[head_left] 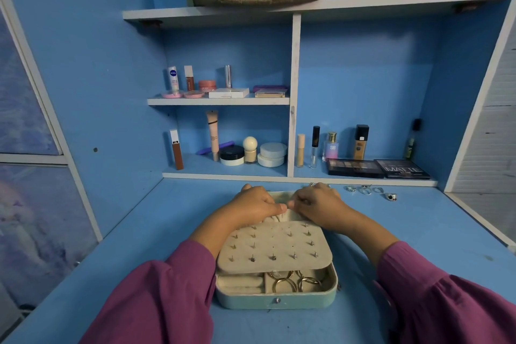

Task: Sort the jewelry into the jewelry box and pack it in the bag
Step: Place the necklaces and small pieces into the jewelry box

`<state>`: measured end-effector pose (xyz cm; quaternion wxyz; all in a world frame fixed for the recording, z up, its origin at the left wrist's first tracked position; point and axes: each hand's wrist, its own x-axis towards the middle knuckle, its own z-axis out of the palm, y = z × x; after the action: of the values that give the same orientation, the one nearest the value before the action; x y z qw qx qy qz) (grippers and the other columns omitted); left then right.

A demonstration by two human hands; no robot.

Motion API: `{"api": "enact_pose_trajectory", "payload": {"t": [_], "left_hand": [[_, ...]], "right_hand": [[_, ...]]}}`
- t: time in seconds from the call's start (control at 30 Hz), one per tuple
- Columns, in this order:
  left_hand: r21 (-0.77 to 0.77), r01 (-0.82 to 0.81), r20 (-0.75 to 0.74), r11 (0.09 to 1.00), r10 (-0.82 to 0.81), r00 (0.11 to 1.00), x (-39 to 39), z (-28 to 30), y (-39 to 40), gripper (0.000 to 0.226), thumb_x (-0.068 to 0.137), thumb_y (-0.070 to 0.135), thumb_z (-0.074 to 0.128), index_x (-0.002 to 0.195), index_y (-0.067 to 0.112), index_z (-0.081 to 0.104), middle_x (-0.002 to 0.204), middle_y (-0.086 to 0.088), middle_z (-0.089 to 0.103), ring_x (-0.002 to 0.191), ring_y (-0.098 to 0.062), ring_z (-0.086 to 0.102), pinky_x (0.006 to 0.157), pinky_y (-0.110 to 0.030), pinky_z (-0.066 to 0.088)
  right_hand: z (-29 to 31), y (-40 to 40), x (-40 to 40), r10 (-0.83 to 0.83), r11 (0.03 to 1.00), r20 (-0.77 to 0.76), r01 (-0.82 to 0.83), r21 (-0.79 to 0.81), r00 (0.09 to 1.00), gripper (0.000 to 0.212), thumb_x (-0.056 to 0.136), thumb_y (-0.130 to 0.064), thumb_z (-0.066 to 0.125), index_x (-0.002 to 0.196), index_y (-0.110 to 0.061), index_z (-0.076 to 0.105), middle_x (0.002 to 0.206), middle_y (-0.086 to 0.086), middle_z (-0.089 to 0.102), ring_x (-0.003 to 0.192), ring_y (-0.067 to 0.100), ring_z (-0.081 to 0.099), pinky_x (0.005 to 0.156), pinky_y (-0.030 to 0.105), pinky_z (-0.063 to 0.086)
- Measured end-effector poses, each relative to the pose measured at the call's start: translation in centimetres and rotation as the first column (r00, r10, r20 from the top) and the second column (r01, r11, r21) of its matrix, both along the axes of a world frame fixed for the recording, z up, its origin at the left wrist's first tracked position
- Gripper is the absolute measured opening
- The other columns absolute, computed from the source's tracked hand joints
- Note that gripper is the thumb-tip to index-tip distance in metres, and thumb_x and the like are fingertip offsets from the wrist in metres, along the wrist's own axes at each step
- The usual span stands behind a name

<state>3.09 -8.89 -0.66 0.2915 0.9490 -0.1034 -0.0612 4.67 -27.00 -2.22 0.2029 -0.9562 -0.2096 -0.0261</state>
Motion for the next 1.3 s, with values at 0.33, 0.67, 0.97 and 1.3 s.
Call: {"api": "enact_pose_trajectory", "payload": {"t": [0.33,0.67,0.97,1.3], "left_hand": [[-0.157,-0.014,0.112,0.987,0.032,0.993,0.2,-0.8,0.2,0.016,0.092,0.037,0.055,0.078,0.031,0.062,0.102,0.003,0.055,0.115,-0.015,0.037,0.093,-0.030,0.036],[-0.063,0.032,0.094,0.997,-0.026,0.995,-0.3,-0.4,0.2,0.030,0.095,0.041,0.049,0.095,0.025,0.074,0.099,-0.004,0.056,0.114,-0.021,0.034,0.097,-0.034,0.032],[-0.043,0.022,0.083,0.999,-0.019,0.996,-0.2,-0.6,0.3,0.034,0.094,0.048,0.047,0.110,0.027,0.069,0.109,-0.006,0.052,0.115,-0.021,0.034,0.097,-0.035,0.034],[-0.027,0.035,0.052,0.999,-0.034,0.998,-0.1,-0.6,0.3,0.036,0.094,0.040,0.051,0.092,0.008,0.069,0.098,-0.011,0.058,0.109,-0.020,0.036,0.097,-0.035,0.037]], "right_hand": [[0.3,-1.3,0.2,-0.114,0.980,0.133,0.090,0.176,0.984,0.039,0.099,-0.043,0.037,0.088,-0.031,0.072,0.102,-0.007,0.062,0.101,0.014,0.045,0.091,0.035,0.030],[0.3,-0.6,-0.1,-0.086,0.978,0.093,0.066,0.196,0.992,0.049,0.097,-0.050,0.035,0.072,-0.033,0.074,0.095,-0.011,0.053,0.098,0.009,0.041,0.093,0.031,0.028],[0.3,-0.5,-0.4,-0.100,0.991,0.109,0.089,0.104,0.989,0.052,0.099,-0.050,0.027,0.082,-0.032,0.073,0.099,-0.007,0.049,0.101,0.010,0.038,0.092,0.030,0.028],[-0.1,-0.2,0.2,-0.052,0.999,0.003,0.052,-0.013,0.999,0.032,0.096,-0.039,0.041,0.089,-0.024,0.068,0.111,-0.003,0.047,0.111,0.017,0.037,0.088,0.028,0.027]]}}
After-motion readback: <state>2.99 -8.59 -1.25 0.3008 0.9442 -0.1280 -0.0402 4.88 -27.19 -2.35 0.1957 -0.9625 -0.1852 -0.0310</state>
